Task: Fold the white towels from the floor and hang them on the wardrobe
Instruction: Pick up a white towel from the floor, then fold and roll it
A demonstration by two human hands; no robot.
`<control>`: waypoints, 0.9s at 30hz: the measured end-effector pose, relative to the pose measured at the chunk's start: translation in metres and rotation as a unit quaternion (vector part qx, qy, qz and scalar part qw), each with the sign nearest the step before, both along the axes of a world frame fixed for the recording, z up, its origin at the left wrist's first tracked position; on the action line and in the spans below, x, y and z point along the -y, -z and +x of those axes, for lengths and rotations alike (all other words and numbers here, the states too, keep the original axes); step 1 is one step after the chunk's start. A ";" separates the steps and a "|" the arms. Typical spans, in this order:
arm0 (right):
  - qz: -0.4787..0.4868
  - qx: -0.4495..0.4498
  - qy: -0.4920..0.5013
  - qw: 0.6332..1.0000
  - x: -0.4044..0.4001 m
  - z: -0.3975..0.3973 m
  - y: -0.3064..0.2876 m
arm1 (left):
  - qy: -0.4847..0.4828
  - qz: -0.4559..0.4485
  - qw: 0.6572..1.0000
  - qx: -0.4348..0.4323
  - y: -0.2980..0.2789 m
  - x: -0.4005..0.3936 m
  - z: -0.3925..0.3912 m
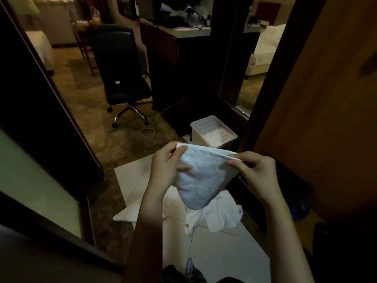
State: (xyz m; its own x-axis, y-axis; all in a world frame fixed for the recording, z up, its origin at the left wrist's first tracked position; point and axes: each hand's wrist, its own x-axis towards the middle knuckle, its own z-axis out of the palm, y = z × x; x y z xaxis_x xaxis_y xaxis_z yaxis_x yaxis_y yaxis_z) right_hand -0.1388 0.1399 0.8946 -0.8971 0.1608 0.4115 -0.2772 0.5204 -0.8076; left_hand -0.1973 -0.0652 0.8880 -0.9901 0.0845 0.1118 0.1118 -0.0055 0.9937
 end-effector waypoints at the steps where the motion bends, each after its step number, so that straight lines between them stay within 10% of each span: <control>1: 0.012 -0.008 0.011 1.000 0.001 -0.001 0.001 | -0.004 0.019 1.000 0.011 0.000 -0.003 0.000; 7: 0.183 -0.031 -0.086 0.979 0.012 0.014 0.013 | -0.075 -0.089 0.992 -0.049 0.014 -0.005 -0.006; 20: 0.582 -0.023 -0.228 0.780 0.021 -0.001 -0.013 | 0.095 -0.139 0.983 -0.077 0.025 -0.005 -0.002; 27: 0.548 -0.071 -0.233 0.800 0.004 0.006 -0.025 | 0.122 -0.108 0.986 -0.040 0.023 -0.017 0.003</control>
